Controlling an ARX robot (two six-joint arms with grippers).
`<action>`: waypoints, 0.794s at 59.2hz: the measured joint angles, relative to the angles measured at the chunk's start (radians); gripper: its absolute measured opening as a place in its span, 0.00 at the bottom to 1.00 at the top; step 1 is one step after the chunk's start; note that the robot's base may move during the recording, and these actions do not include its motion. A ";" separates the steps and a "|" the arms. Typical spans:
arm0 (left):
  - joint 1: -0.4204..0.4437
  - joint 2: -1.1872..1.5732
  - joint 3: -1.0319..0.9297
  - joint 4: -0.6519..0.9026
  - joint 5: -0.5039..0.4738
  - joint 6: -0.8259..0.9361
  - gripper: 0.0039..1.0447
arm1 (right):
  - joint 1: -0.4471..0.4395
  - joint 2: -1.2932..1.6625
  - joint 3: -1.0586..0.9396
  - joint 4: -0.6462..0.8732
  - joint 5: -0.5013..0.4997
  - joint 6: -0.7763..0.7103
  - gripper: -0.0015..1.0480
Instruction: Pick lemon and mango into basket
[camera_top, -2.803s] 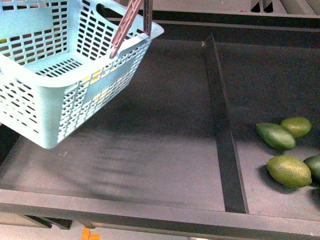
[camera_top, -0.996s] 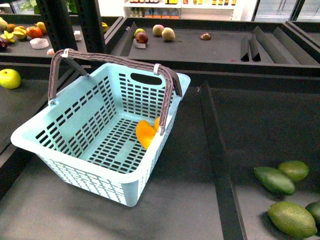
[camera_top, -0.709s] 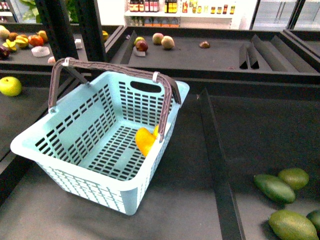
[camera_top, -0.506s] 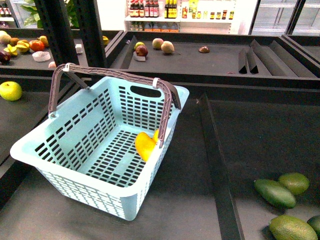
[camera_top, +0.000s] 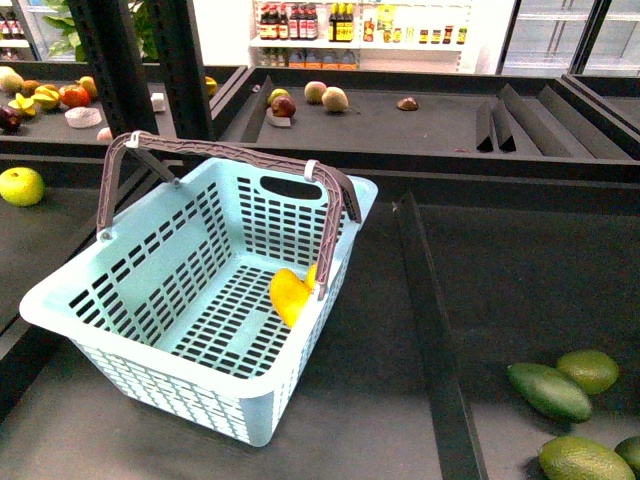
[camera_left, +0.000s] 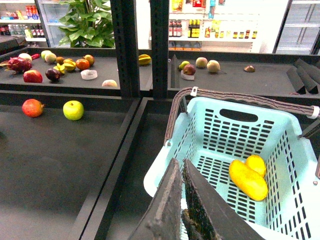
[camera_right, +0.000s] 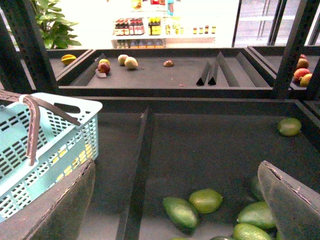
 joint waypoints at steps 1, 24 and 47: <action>0.000 -0.015 -0.002 -0.013 0.000 0.000 0.03 | 0.000 0.000 0.000 0.000 0.000 0.000 0.92; 0.000 -0.316 -0.006 -0.289 0.000 0.000 0.03 | 0.000 0.000 0.000 0.000 0.000 0.000 0.92; 0.000 -0.494 -0.006 -0.462 0.000 0.000 0.03 | 0.000 0.000 0.000 0.000 0.000 0.000 0.92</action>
